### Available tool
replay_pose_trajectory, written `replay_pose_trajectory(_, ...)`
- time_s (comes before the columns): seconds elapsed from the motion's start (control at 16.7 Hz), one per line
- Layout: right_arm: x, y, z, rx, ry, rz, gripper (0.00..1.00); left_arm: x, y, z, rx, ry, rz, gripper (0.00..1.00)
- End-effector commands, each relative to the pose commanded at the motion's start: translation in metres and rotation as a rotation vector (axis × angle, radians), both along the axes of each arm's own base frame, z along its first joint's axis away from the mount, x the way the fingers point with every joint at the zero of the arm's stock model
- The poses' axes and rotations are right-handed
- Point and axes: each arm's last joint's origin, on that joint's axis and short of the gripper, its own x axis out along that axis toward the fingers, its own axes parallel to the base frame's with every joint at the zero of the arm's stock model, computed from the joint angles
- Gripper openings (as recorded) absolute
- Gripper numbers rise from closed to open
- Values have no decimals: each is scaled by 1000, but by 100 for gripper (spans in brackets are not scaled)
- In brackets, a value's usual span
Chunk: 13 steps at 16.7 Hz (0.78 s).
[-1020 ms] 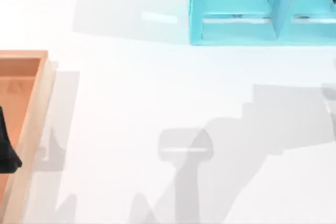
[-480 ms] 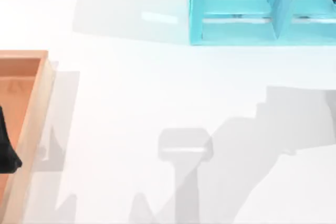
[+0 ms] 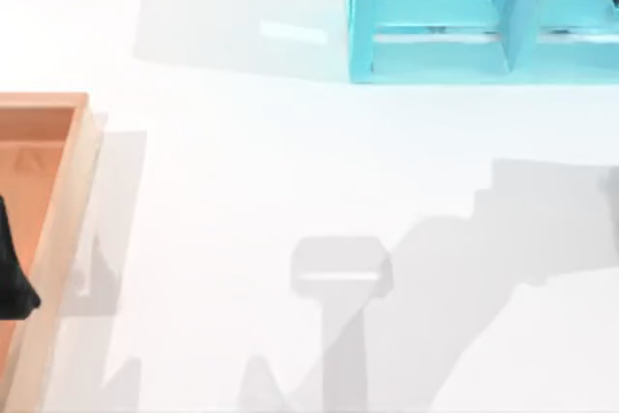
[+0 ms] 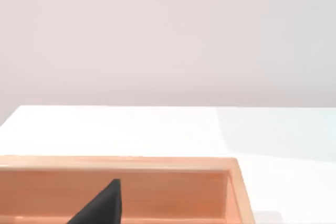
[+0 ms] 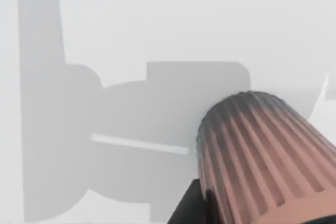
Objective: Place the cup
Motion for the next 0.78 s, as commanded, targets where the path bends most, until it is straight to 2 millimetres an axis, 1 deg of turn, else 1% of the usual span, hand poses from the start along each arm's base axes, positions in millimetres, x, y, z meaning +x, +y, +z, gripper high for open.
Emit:
replay_pose_trajectory(0.18, 0, 0, 0, 0, 0, 0, 2, 0, 0, 0, 0, 0, 0, 100)
replay_pose_trajectory(0.24, 0, 0, 0, 0, 0, 0, 0, 0, 0, 0, 0, 0, 0, 100)
replay_pose_trajectory(0.78, 0, 0, 1, -1, -1, 0, 0, 0, 0, 0, 0, 0, 0, 100)
